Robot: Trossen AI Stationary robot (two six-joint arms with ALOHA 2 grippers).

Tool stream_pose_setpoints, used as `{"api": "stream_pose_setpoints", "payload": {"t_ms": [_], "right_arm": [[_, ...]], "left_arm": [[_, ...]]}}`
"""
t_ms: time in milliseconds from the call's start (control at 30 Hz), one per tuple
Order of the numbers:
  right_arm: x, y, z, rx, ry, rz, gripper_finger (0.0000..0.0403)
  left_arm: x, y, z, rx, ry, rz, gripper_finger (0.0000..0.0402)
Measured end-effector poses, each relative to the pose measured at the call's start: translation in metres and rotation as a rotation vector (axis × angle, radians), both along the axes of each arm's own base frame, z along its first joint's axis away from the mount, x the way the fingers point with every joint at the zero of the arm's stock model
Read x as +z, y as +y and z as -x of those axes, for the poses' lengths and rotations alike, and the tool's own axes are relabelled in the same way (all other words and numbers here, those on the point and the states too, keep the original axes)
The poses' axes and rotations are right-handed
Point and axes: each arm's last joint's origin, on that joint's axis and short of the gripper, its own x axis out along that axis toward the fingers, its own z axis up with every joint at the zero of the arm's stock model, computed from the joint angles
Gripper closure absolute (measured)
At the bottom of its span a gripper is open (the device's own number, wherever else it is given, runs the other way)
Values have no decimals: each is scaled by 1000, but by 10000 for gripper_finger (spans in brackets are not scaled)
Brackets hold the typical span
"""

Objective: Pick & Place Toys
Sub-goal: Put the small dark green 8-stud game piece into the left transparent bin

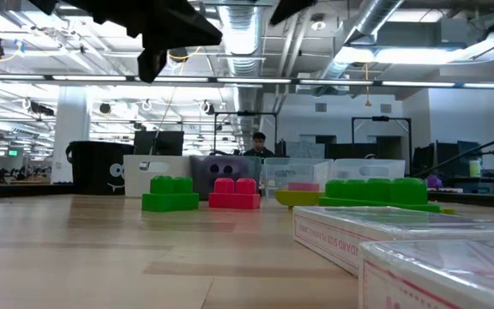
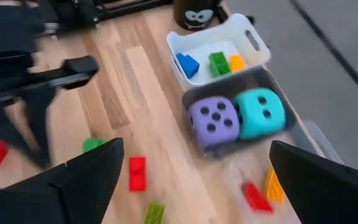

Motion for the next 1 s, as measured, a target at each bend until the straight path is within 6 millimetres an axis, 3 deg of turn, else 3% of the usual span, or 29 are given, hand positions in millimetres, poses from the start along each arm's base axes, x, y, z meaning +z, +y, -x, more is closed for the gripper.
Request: {"api": "stream_pose_setpoints", "payload": {"t_ms": [200,400,533,600,767,900,1000], "right_arm": [[8,67,36,-154,10,29,6],[5,111,69,-290,-1,126,6],[-7,140,85,-308,-98,183,8],[-15,148,98,-321,-132,177,11],[-46,163,152,-359,-240,61,26],[-82,160,200,-405,-459,-102,37],[-116,156,223,-406,-550,-279,41]], "left_arm": [[0,10,-4,-107,8,80,319],[0,22,-6,-146,10,186,222],[4,26,-8,-140,-42,195,169],[10,28,-9,-137,-101,197,151],[24,31,-11,-60,-256,189,134],[31,33,-11,3,-329,185,133],[37,34,-12,28,-342,184,133]]}}
